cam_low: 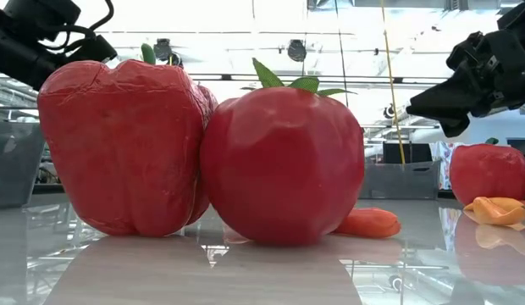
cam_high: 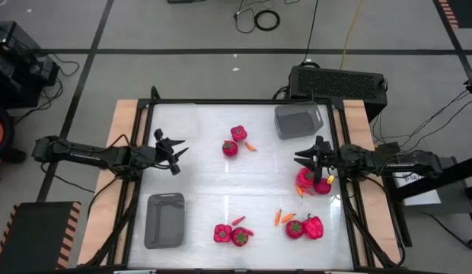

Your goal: Sort produce into baskets

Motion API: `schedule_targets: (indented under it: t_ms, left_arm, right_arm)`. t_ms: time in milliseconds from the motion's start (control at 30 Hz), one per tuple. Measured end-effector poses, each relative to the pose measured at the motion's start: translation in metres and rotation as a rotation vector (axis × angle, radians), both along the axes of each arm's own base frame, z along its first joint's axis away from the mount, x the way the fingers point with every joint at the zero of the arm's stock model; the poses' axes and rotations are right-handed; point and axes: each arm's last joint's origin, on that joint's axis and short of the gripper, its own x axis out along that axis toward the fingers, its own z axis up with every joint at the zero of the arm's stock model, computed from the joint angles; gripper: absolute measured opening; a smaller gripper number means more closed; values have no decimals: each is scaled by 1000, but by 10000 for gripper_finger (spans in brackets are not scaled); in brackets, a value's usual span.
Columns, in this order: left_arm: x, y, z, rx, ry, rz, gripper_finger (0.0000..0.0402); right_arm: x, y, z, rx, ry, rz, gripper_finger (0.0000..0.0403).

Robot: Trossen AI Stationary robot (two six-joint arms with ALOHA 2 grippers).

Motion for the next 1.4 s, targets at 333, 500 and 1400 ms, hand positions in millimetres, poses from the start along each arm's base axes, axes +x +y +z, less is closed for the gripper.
schedule_targets:
  t_ms: [333,500,1400]
  left_arm:
    - [4,-3,8,-357,-275,24,153]
    - [6,-1,16,-422,-413,80,153]
    - [42,-10,34,74,-446,-308,153]
  right_arm:
    - [0,-2,2,103,-44,-100,114]
    - [2,-2,10,234,-151,-83,114]
    - [71,12,152,-8,394,87,115]
